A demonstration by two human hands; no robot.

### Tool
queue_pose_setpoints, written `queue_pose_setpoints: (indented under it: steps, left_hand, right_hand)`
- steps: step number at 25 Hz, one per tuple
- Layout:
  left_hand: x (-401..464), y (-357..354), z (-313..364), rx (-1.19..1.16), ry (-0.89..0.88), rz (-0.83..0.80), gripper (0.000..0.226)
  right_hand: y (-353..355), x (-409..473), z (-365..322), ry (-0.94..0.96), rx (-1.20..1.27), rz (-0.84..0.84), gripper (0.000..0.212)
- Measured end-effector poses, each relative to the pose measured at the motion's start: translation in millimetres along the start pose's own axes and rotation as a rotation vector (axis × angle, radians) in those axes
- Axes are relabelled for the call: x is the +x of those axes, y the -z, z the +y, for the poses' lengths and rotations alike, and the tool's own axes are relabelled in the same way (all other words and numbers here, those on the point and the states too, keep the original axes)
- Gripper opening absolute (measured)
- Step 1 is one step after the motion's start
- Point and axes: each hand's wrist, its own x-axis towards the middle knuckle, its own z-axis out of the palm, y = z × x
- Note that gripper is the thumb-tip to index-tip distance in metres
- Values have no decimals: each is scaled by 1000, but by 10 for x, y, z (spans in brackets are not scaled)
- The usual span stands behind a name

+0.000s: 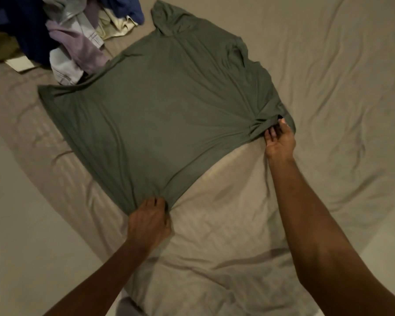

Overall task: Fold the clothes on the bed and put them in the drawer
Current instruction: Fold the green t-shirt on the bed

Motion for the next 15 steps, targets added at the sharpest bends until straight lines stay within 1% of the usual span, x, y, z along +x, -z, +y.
queue_pose_setpoints:
  steps: [2,3,5,6,7,8,10,11,12,13,14,15]
  left_hand:
    - [-19,28,-43,-20,-13,0,25]
    - [-37,28,-65,-23,-20,19,25]
    - [-81,14,-98,-2,-41,46,23]
    - [-99,3,-102,7,-48,44,24]
    - [-104,-13,-102,10,-50,42,25]
    - [-108,-26,-97,7,-52,38,25]
    - [-92,-36,-95,1,-66,38,28]
    - [-86,-39,-89,0,-71,38,28]
    - [-79,-35,-80,2,-73,37,28]
    - [-73,-42,-76,5,-78,32,28]
    - [-69,-44,-72,8,-84,24,29]
    - [-62,-51,-78,10,-89,17,29]
  right_hand:
    - [-29,-23,-44,52,47,120,4]
    - [-33,-33,-44,79,28,199,4]
    - [18,76,27,106,-144,347,16]
    - [51,146,55,86,-248,377,24]
    - [80,214,66,31,-337,366,34]
    - [80,252,74,-43,-352,307,42]
    - [-19,232,53,-195,-347,140,52]
    - [-86,192,34,-240,-368,75,54]
    - [-161,171,15,-247,-404,35,49]
    - [-209,164,12,-214,-440,33,37]
    - [-236,160,4,-170,-446,57,26]
    - [-241,156,-1,-127,-406,94,23]
